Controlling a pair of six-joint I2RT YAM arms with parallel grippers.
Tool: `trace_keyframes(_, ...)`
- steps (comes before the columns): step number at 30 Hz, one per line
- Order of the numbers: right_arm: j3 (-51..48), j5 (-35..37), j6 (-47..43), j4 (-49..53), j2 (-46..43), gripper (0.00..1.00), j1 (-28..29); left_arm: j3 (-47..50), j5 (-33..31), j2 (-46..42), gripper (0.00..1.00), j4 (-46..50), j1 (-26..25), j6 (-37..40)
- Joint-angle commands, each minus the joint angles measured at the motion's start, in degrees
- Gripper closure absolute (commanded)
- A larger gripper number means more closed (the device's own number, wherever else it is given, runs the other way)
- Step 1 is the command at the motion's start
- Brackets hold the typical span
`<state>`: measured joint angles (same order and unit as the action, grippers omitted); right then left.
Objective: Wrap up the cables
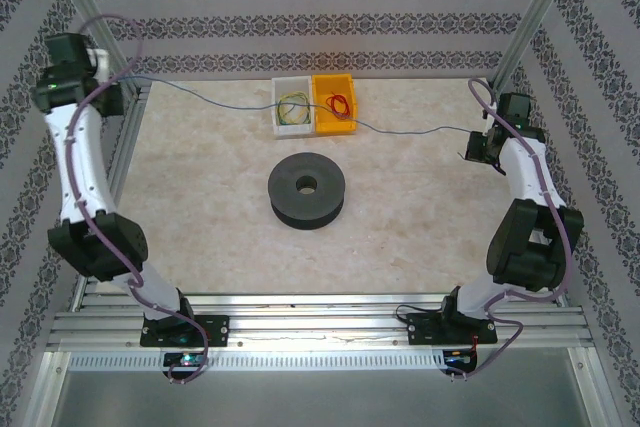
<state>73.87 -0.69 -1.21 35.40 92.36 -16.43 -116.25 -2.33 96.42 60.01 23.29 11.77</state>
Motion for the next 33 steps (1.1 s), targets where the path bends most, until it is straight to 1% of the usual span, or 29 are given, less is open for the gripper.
trace_keyframes(1, 2.26, 7.05, -0.99, -0.60, 2.74, 1.00, -2.54, -5.88, 1.60, 0.04, 1.00, 6.18, 5.41, -3.94)
trace_keyframes(6, 2.55, 10.81, -1.18, -0.24, 5.45, 1.00, -4.52, -10.97, 5.06, -0.06, 1.00, 7.21, 12.00, -5.15)
trace_keyframes(11, 1.92, 11.34, -0.58, -0.80, 6.39, 1.00, -7.97, -12.83, 9.86, -0.02, 1.00, 7.21, 18.31, -6.80)
trace_keyframes(15, 2.04, 11.48, -0.43, -0.79, 5.82, 1.00, -8.45, -14.09, 10.73, 0.08, 1.00, 7.56, 19.78, -6.94)
trace_keyframes(17, 2.30, 9.45, 0.01, -0.35, 5.17, 1.00, -8.16, -13.83, 13.39, 0.08, 1.00, 7.84, 19.56, -7.65)
trace_keyframes(18, 2.04, 7.96, 0.37, -0.67, 4.50, 1.00, -7.63, -13.02, 14.79, -0.21, 1.00, 7.89, 18.73, -7.99)
trace_keyframes(19, 1.83, 6.82, 0.61, -0.85, 3.76, 1.00, -6.96, -11.70, 14.85, -0.66, 1.00, 7.71, 17.25, -7.87)
trace_keyframes(20, 1.72, 6.03, 0.69, -0.88, 3.09, 1.00, -5.96, -9.73, 13.54, -1.37, 1.00, 7.31, 14.38, -7.12)
trace_keyframes(22, 1.79, 3.96, 1.14, -0.38, 1.98, 1.00, -4.20, -6.20, 9.87, -2.09, 1.00, 6.96, 7.01, -5.29)
trace_keyframes(24, 1.44, 2.14, 1.98, -0.24, 0.53, 1.00, -2.39, -2.41, 7.28, -2.54, 1.00, 6.50, -1.42, -4.32)
trace_keyframes(27, 1.11, 1.14, 2.77, -0.30, -0.29, 1.00, 0.00, 2.34, 5.71, -2.72, 1.00, 5.80, -10.33, -4.47)
trace_keyframes(30, 1.57, 0.70, 3.26, -0.24, 0.81, 1.00, 2.03, 5.96, 6.68, -3.12, 1.00, 4.79, -16.59, -5.81)
trace_keyframes(33, 2.24, 0.35, 3.94, -0.37, 2.48, 1.00, 4.45, 8.92, 8.14, -3.90, 1.00, 3.01, -20.46, -7.86)
